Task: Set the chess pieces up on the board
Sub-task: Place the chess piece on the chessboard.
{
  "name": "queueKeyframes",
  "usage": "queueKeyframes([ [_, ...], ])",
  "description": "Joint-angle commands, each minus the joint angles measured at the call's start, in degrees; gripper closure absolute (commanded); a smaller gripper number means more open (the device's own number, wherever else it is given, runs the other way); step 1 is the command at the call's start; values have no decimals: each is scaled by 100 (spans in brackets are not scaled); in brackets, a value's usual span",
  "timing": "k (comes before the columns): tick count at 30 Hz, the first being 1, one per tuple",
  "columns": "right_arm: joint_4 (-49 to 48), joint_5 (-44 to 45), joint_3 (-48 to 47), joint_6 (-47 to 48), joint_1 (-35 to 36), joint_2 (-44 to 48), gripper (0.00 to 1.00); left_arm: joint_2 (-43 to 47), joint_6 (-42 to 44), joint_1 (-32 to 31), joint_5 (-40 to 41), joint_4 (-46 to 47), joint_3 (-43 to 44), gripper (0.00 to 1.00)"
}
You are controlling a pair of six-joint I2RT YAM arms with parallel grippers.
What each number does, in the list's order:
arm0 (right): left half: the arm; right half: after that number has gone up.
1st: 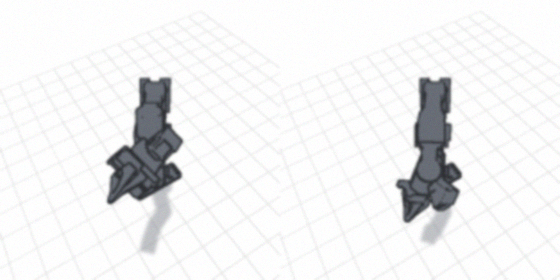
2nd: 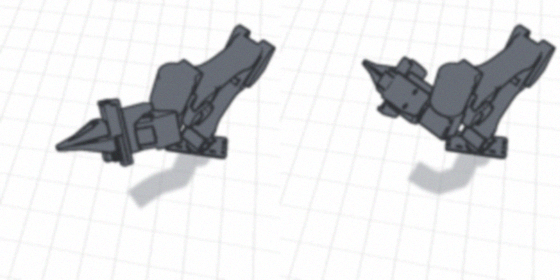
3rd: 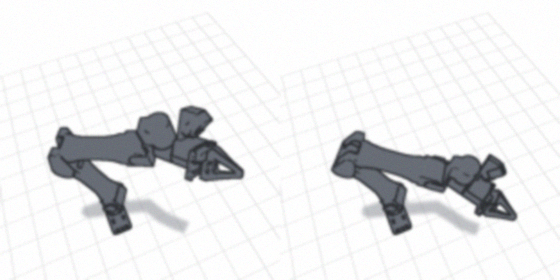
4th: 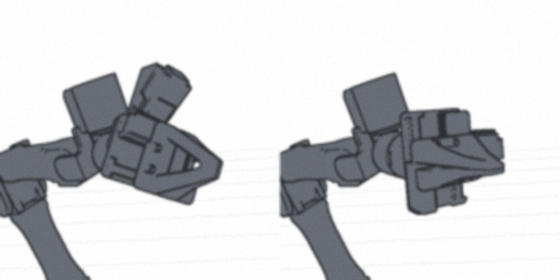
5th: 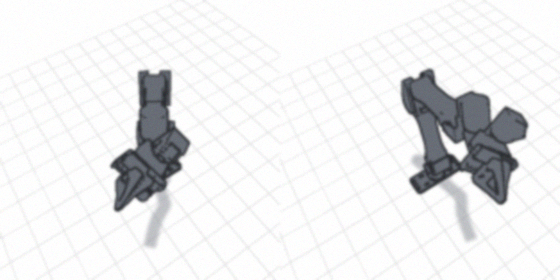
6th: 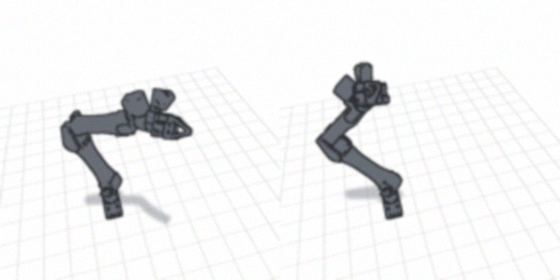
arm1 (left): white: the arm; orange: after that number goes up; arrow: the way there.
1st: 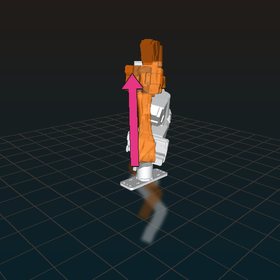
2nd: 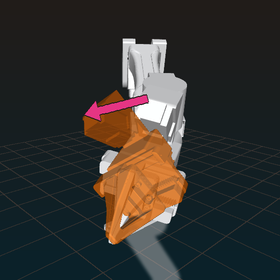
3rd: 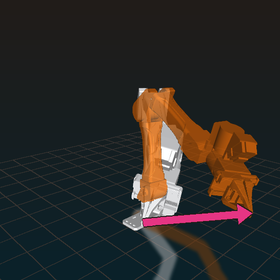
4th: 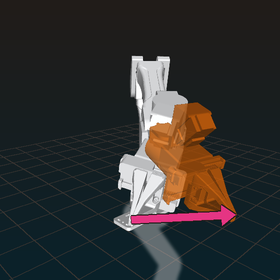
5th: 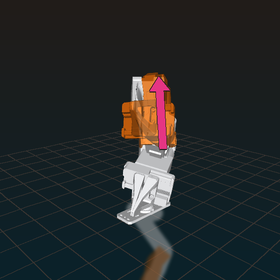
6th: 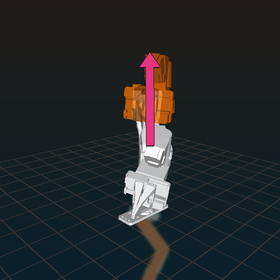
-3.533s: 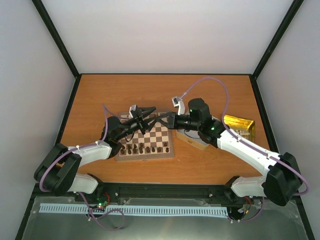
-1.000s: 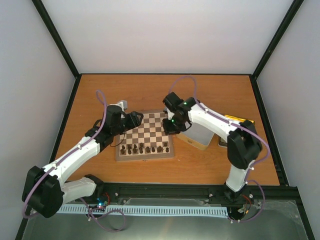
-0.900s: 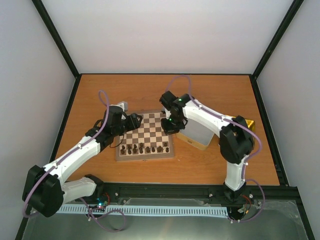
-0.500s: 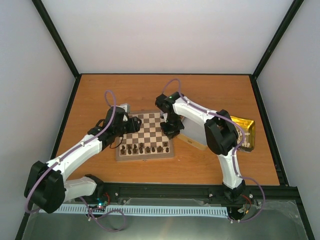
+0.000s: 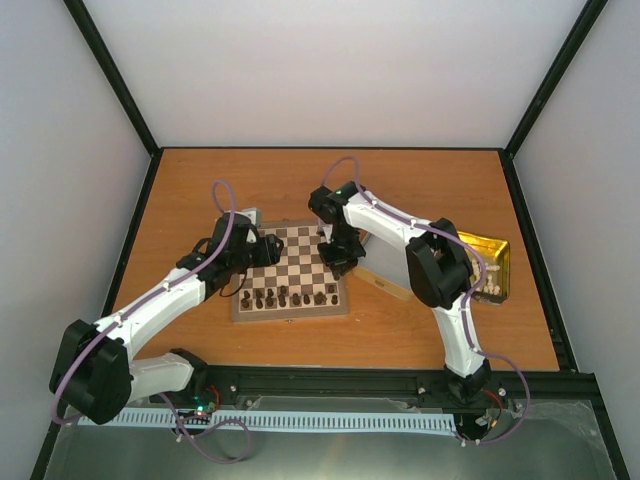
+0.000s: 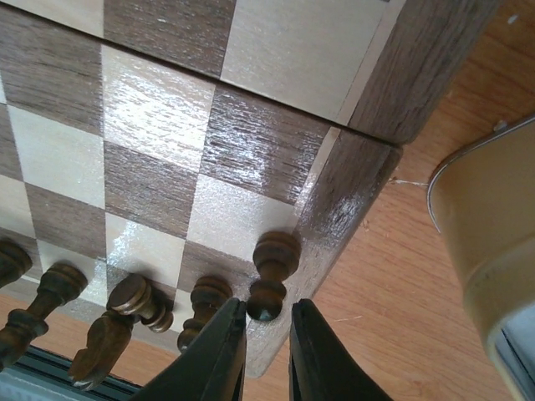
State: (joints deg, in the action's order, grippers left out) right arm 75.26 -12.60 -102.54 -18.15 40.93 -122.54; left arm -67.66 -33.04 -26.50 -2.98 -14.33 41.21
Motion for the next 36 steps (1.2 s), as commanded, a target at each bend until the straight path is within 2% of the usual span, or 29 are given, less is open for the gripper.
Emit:
queueKeyframes([
  [1,99,-32,-167,76,38,-151,83,-4,131,38,48,-11,218,38],
  [8,-90,32,-124,-9,38,-51,83,-28,131,40,23,-8,244,39],
  [16,-778,183,626,-276,130,453,79,22,77,43,65,-54,263,39],
  [22,-1144,548,798,-409,190,599,89,161,0,40,209,-130,290,39],
  [29,-1368,959,395,-382,478,714,92,640,-218,40,736,-336,317,39],
  [36,-1421,576,-248,-471,950,402,92,1550,-370,40,1667,-463,228,38],
])
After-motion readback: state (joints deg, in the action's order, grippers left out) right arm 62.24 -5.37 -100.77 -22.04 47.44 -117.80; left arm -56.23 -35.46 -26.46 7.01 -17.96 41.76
